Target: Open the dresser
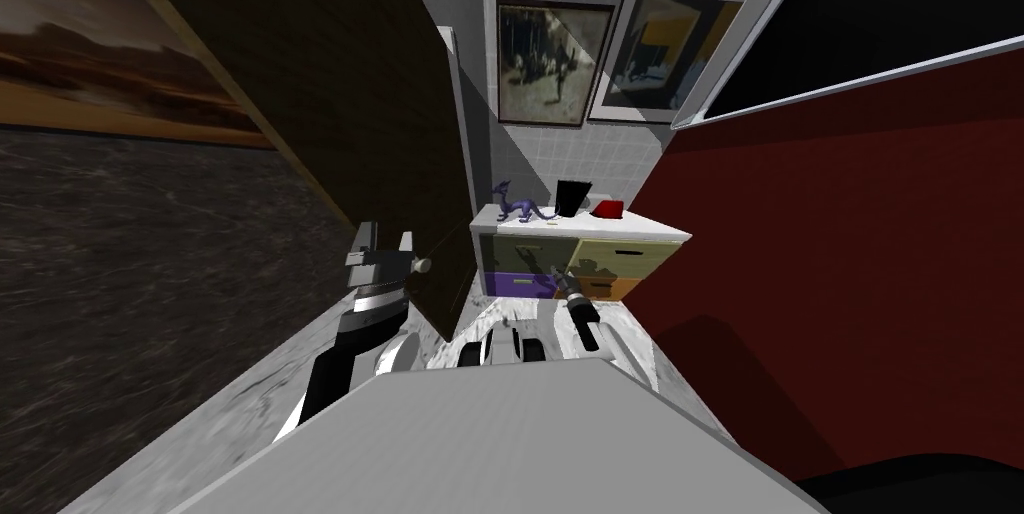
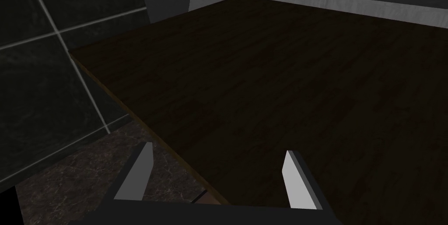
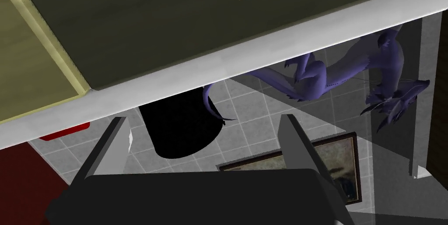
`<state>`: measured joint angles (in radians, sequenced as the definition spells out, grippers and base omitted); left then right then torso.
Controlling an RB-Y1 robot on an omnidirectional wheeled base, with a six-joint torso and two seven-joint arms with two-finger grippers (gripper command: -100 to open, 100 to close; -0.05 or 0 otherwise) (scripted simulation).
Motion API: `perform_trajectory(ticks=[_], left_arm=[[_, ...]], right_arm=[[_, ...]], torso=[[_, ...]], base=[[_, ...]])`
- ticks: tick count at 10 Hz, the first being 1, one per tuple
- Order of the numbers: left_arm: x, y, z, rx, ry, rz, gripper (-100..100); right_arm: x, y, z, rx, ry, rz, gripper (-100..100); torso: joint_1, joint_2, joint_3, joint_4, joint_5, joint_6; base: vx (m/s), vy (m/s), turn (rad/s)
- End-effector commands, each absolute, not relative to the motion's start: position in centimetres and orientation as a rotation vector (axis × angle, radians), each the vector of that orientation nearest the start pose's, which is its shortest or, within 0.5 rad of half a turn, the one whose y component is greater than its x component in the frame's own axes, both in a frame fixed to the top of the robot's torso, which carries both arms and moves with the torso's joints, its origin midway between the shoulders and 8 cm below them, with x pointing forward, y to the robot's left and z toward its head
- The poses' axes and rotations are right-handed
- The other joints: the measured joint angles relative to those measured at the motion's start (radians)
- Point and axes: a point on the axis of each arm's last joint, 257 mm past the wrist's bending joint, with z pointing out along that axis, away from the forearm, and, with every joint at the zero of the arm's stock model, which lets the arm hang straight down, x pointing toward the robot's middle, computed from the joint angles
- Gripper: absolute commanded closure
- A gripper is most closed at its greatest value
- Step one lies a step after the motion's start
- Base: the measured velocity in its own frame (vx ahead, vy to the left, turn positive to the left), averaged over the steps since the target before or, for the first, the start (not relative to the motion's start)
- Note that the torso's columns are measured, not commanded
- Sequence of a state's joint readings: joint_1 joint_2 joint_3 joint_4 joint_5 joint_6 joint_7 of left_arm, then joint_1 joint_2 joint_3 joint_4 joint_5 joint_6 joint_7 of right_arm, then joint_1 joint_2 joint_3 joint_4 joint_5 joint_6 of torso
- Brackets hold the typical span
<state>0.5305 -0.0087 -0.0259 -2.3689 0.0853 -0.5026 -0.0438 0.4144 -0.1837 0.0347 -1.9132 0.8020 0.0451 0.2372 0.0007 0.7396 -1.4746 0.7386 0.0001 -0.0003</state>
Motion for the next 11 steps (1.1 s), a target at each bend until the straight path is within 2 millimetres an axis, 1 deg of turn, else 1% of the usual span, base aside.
perform_trajectory(ticks=[1,2,4,5,7,8,9,10,11], left_arm=[[32.2,28.2,5.4,-0.653,0.518,-1.345,0],[32.2,28.2,5.4,-0.653,0.518,-1.345,0],[32.2,28.2,5.4,-0.653,0.518,-1.345,0],[32.2,28.2,5.4,-0.653,0.518,-1.345,0],[32.2,28.2,5.4,-0.653,0.518,-1.345,0],[32.2,28.2,5.4,-0.653,0.518,-1.345,0],[32.2,28.2,5.4,-0.653,0.518,-1.345,0],[32.2,28.2,5.4,-0.653,0.518,-1.345,0],[32.2,28.2,5.4,-0.653,0.518,-1.345,0]], right_arm=[[42.6,-30.9,-25.7,0.305,1.650,0.119,-100],[42.4,-31.7,-27.5,0.281,1.699,0.034,-100],[42.4,-31.8,-27.4,0.249,1.700,0.004,-100],[42.1,-32.6,-29.1,0.224,1.744,-0.080,-100],[42.2,-32.6,-28.9,0.191,1.742,-0.111,-100],[41.8,-33.4,-30.4,0.160,1.781,-0.197,-100],[41.8,-33.5,-30.2,0.132,1.777,-0.222,-100],[41.5,-34.1,-31.6,0.101,1.811,-0.293,-100],[41.5,-34.3,-31.4,0.080,1.808,-0.323,-100]], torso=[[-0.001,-0.001,-0.001,0.000,0.000,0.000],[-0.001,0.000,-0.001,0.000,0.000,0.000],[0.000,-0.003,-0.003,-0.001,0.000,0.000],[-0.001,-0.001,-0.001,-0.001,0.000,0.001],[-0.001,-0.002,-0.002,-0.001,0.000,0.000],[0.000,0.000,0.000,0.000,0.000,0.001],[0.000,-0.002,-0.001,-0.001,0.000,0.000],[-0.001,-0.002,-0.002,-0.001,0.000,0.000],[0.000,-0.003,-0.002,-0.001,0.000,0.000]], base=[[0.032,-0.001,-0.001],[0.077,0.009,0.089],[0.062,0.006,0.022],[0.076,-0.007,0.080],[0.056,0.002,0.030],[0.070,0.008,0.096],[0.069,0.003,0.059],[0.084,0.012,0.108],[0.076,0.008,0.052]])
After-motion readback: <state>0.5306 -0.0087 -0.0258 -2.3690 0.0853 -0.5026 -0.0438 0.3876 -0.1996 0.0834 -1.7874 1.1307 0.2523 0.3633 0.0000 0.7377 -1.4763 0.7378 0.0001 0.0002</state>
